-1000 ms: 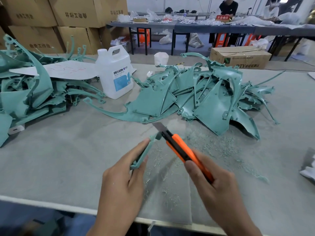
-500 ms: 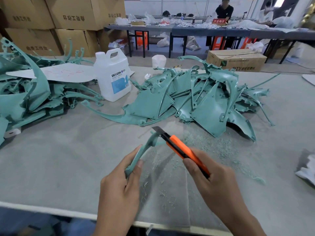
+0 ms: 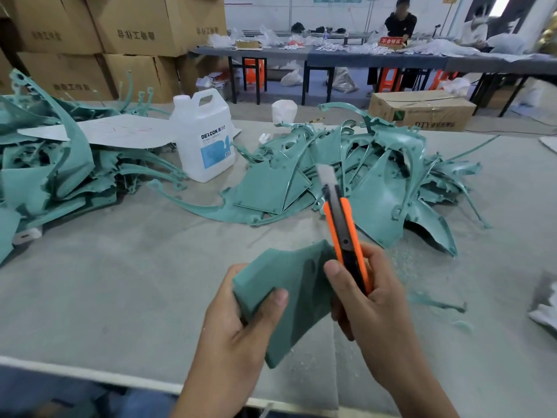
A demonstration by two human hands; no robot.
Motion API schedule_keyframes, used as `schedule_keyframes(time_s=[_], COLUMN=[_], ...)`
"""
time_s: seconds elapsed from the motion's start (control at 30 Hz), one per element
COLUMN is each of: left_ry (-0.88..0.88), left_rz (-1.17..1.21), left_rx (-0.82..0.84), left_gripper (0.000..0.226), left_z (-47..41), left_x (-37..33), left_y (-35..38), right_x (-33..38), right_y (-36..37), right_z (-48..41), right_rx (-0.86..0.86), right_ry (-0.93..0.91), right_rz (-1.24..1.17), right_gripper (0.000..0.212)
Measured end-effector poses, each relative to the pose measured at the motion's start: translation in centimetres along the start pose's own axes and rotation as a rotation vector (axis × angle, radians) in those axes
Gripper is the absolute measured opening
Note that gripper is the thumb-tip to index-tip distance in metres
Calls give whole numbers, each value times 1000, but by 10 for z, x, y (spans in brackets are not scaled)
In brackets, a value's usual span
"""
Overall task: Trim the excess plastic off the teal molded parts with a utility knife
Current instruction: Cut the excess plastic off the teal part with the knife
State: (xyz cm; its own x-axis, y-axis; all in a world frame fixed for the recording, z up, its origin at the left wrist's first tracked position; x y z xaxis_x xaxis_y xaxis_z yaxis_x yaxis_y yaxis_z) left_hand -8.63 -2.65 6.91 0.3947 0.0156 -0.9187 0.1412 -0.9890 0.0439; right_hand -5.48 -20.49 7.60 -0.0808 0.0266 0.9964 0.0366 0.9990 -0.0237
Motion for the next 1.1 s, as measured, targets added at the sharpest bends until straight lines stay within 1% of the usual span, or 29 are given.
schedule_keyframes(time_s=[0.07, 0.1, 0.17, 0.2, 0.27, 0.3, 0.33, 0.4, 0.47, 0.5, 0.57, 0.63, 0.7, 0.73, 0.77, 0.8, 0.83, 0.9, 0.93, 0.97, 1.0, 1.07, 1.1], left_ry=[-64, -59, -2, -5, -13, 33, 105, 210, 189, 170, 145, 164, 197, 215, 232, 242, 247, 241, 237, 233, 228, 208, 198], left_rz=[108, 101, -30, -93, -169, -255, -413, -747, -959, -1008, -1038, -1045, -1037, -1016, -990, -975, -970, -974, -975, -983, -996, -990, -970], left_rx=[3, 16, 87, 122, 122, 106, 101, 171, 214, 213, 201, 200, 187, 167, 148, 137, 134, 138, 140, 140, 144, 155, 162], left_gripper=[35, 38, 39, 40, 53, 58, 59, 60, 63, 67, 75, 76, 74, 71, 66, 61, 61, 63, 64, 64, 64, 66, 66], left_z=[3, 6, 11, 11, 4, -1, -8, -23, -36, -42, -49, -51, -47, -45, -43, -41, -40, -39, -39, -39, -38, -37, -36], left_x=[7, 11, 13, 14, 8, 2, -6, -13, -11, -9, -6, -4, -6, -9, -12, -15, -17, -19, -19, -19, -19, -17, -17], left_y=[6, 9, 16, 17, 7, -2, -10, -25, -38, -42, -44, -42, -39, -38, -37, -36, -34, -31, -30, -30, -31, -34, -34], right_x=[-3, -4, -1, 1, 4, 4, 5, 6, 7, 7, 4, 2, 2, 2, 1, 2, 3, 4, 4, 4, 2, -1, -2], right_y=[-1, 0, 3, 3, -2, -7, -13, -24, -31, -33, -32, -32, -35, -39, -44, -47, -48, -41, -34, -29, -28, -29, -30], right_z=[-1, -1, -1, -1, 1, 3, 6, 13, 23, 29, 37, 41, 37, 33, 29, 27, 27, 30, 33, 35, 34, 26, 22], right_rx=[-7, 4, 39, 53, 39, 17, -3, -17, -8, 5, 39, 58, 17, -25, -70, -95, -100, -39, 17, 57, 61, -14, -61], right_ry=[20, 19, 0, -6, -8, -6, -8, -32, -68, -75, -83, -84, -84, -75, -62, -49, -44, -24, -8, 3, 14, 39, 60], right_rz=[-101, -147, -179, -161, -72, -12, 47, 167, 310, 371, 466, 511, 520, 529, 534, 505, 455, 386, 384, 388, 393, 393, 346], right_gripper=[22, 23, 22, 20, 19, 19, 22, 32, 50, 54, 50, 40, 21, 15, 13, 17, 25, 46, 51, 53, 51, 51, 55])
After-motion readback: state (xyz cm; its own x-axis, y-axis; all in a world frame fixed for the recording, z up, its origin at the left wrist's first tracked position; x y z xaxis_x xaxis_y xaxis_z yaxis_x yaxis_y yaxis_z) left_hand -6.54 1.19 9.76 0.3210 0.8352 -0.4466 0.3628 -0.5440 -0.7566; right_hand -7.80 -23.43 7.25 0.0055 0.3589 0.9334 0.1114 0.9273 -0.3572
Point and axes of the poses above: each hand's wrist, its own z-axis away from the middle knuckle, its own y-axis out of the palm, x = y × z, the point moved 5 cm from there along -z, towards the middle knuckle, and after that the axes turned 9 degrees about y, right-handed, at the moved point
